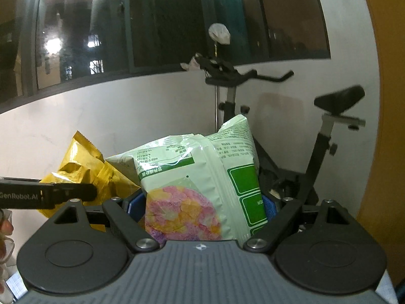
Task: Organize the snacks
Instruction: 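Open both tools to drop the bags into the cardboard box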
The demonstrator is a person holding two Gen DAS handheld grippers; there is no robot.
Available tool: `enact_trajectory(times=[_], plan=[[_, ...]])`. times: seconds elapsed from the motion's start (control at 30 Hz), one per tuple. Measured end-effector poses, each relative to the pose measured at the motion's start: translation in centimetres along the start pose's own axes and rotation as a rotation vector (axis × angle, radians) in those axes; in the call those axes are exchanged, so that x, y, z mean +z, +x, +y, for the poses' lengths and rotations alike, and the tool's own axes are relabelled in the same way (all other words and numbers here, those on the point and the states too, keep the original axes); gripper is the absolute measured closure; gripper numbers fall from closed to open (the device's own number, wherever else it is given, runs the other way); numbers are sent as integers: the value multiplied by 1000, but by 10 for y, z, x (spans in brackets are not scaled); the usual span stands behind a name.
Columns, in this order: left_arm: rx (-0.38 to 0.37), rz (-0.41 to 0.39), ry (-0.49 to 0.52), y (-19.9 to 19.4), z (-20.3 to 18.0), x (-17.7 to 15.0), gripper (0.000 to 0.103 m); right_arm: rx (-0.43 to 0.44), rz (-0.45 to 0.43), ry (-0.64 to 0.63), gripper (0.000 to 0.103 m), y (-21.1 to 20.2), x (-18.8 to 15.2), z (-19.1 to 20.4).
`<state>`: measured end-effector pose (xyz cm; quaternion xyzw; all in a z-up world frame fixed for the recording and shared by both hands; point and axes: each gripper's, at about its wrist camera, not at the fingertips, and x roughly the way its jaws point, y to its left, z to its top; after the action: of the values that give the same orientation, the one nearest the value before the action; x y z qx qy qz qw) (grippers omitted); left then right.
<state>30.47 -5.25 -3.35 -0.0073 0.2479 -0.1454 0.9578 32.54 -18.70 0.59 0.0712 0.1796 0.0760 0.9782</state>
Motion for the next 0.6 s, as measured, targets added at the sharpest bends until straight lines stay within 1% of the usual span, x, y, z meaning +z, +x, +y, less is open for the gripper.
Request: enact_trajectory(times=[0.07,0.17,0.23,0.3,0.4,0.5,0.6], plan=[[-3,19,-2,2,2,-3,38,-6,3,-44,16,0,-4,5],[5,22,8,-2,4,-6,37,-13,21,-91,15,1,-6,12],[7,25,3,-4,7,-5,36,-13,26,-90,15,3,-6,14],[11,20,-8,-9,11,-7,32,-13,29,-89,14,4,-7,17],[14,15,-35,-14,17,-5,32,-14,40,-108,13,5,-7,22],[13,15,-48,-21,23,-6,31,2,53,-107,10,9,-5,26],[21,14,-49,-24,24,-5,31,36,66,-97,9,10,-5,31]])
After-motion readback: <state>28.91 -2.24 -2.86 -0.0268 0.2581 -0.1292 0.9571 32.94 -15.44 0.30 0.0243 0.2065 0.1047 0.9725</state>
